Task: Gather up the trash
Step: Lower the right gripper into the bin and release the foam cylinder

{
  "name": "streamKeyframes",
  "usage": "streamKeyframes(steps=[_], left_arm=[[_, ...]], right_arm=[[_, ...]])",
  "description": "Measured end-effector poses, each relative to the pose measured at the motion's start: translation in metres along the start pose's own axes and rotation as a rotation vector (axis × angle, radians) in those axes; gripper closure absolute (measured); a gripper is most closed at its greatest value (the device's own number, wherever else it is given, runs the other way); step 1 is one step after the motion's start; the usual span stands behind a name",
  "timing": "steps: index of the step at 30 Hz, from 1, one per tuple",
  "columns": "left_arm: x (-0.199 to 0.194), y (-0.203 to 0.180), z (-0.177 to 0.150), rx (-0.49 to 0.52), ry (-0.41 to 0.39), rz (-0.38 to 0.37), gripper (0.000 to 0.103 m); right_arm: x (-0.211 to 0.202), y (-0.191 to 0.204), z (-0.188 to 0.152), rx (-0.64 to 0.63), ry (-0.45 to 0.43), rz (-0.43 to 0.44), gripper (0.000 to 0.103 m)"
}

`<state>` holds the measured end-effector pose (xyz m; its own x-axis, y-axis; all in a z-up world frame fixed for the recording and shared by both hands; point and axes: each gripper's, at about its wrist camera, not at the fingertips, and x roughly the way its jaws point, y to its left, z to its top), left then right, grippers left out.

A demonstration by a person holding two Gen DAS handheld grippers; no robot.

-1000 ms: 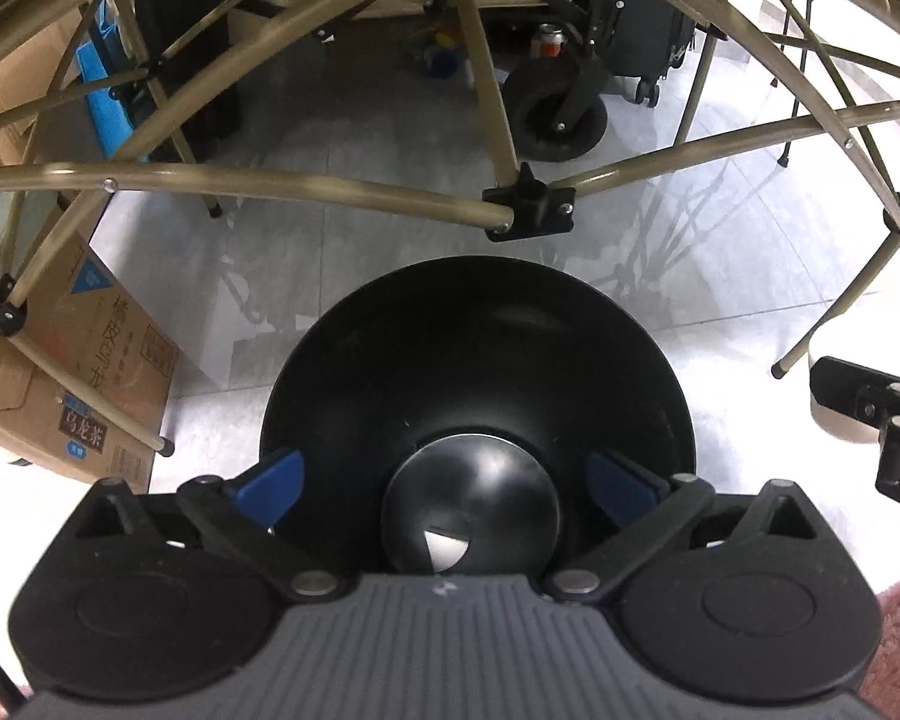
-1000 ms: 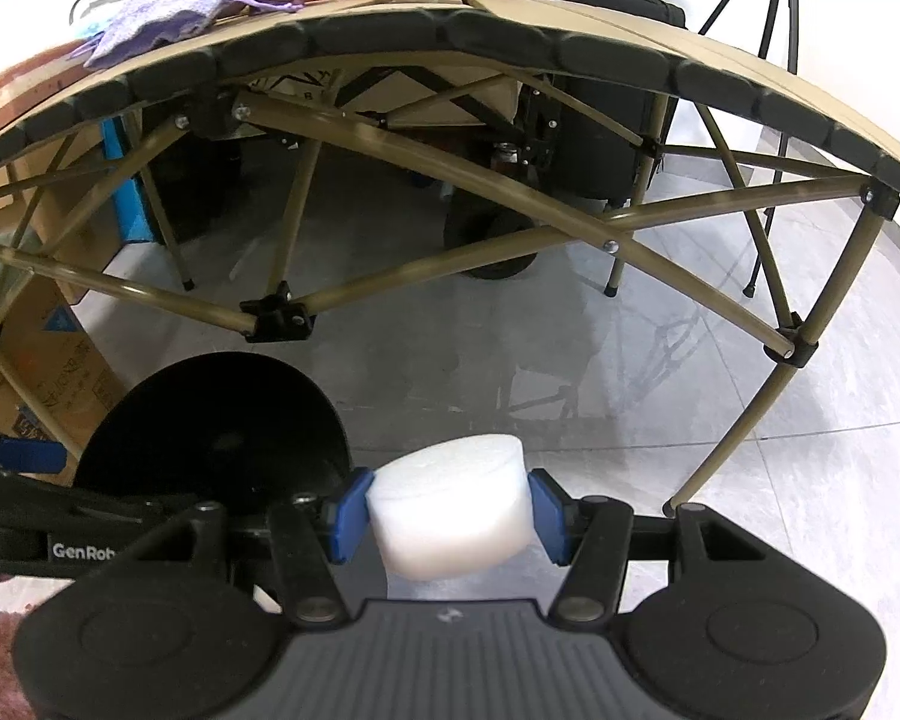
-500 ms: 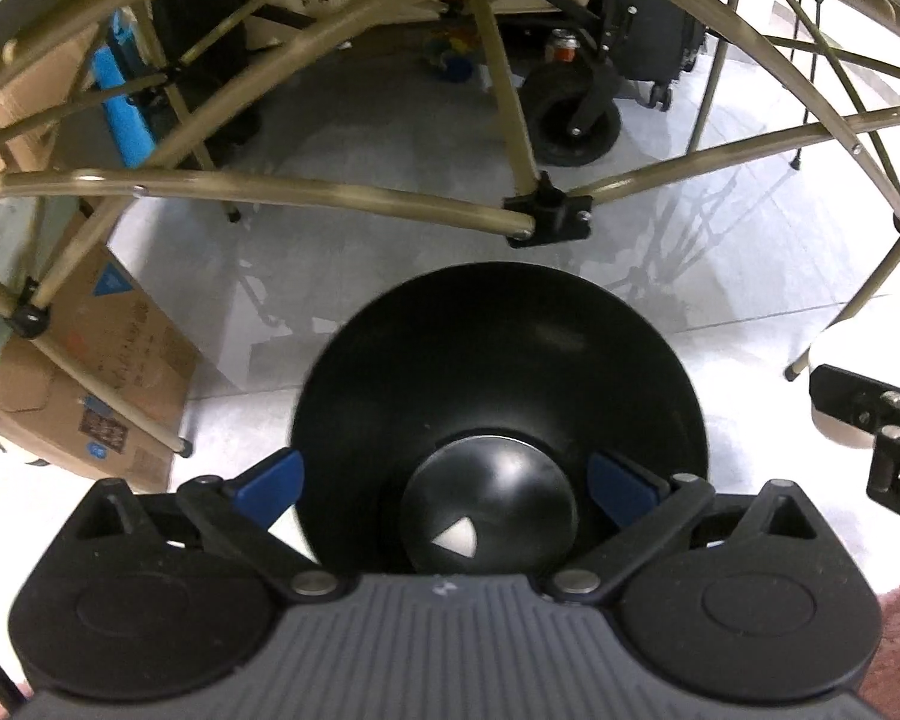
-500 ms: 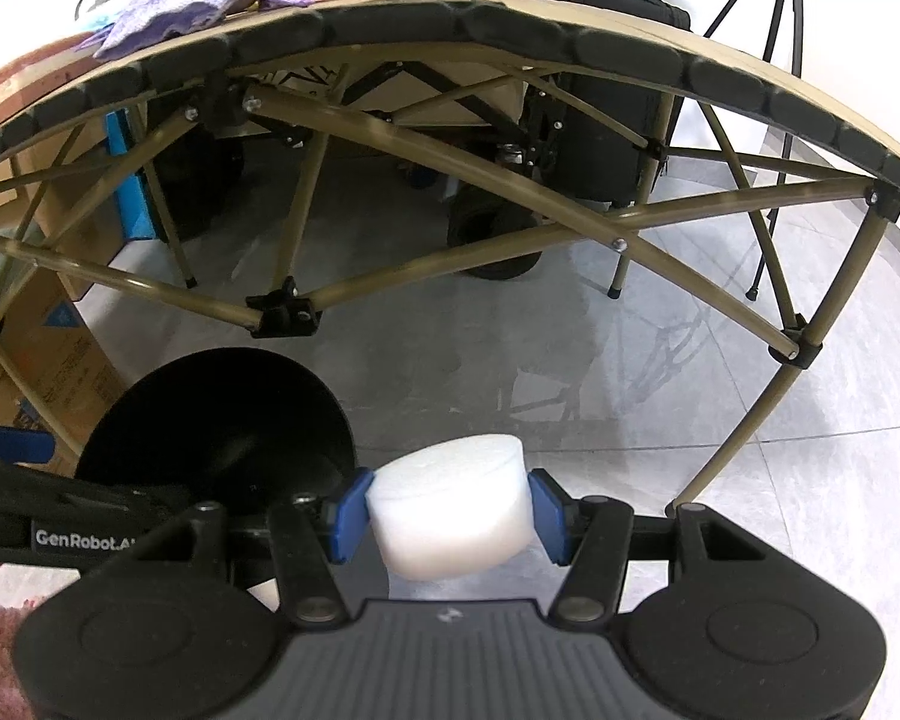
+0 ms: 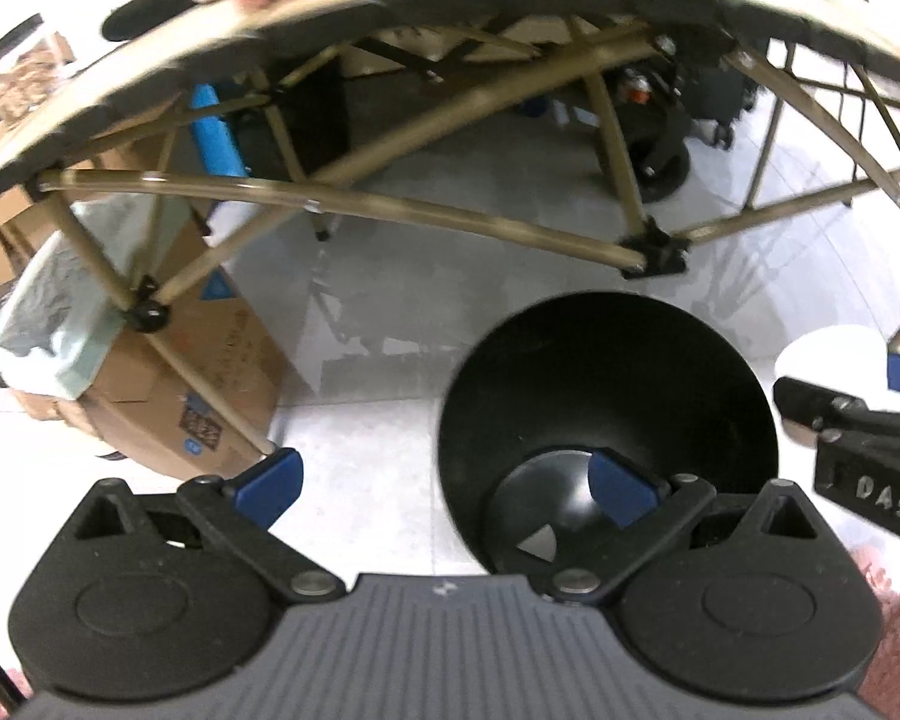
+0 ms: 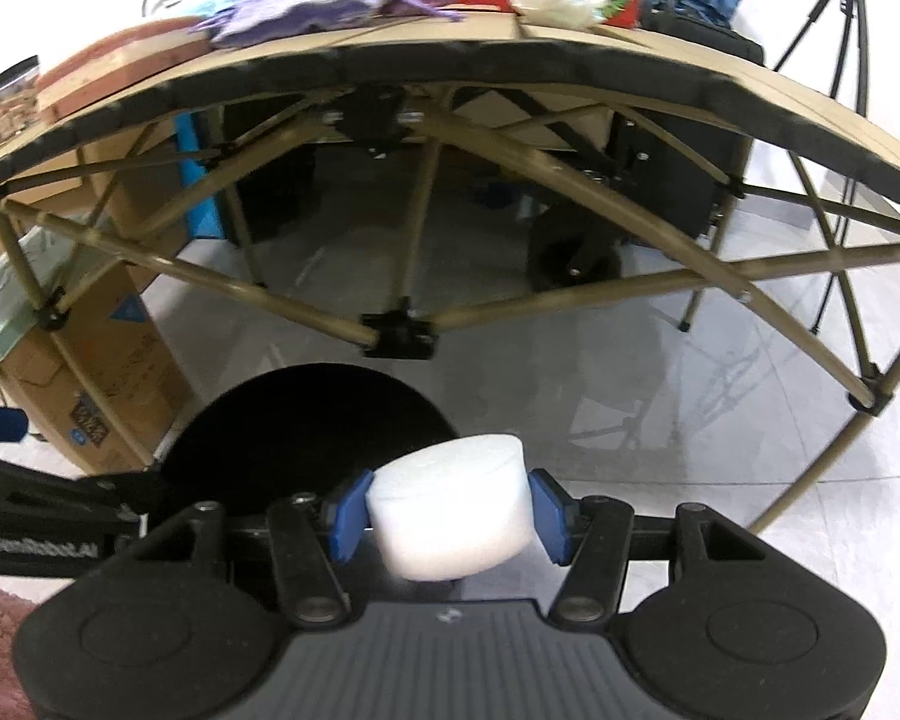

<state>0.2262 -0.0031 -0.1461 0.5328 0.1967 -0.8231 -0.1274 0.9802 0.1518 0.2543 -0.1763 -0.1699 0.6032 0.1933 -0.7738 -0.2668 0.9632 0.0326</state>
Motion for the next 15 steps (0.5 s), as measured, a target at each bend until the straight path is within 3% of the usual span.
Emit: streamKeyframes(steps=[15], left_arm=[[0.005, 0.062, -0.005, -0.15, 0.06, 0.113, 0.0]], right_arm=[[0.022, 0.057, 0.007, -0.065, 0.0, 0.109, 0.047]])
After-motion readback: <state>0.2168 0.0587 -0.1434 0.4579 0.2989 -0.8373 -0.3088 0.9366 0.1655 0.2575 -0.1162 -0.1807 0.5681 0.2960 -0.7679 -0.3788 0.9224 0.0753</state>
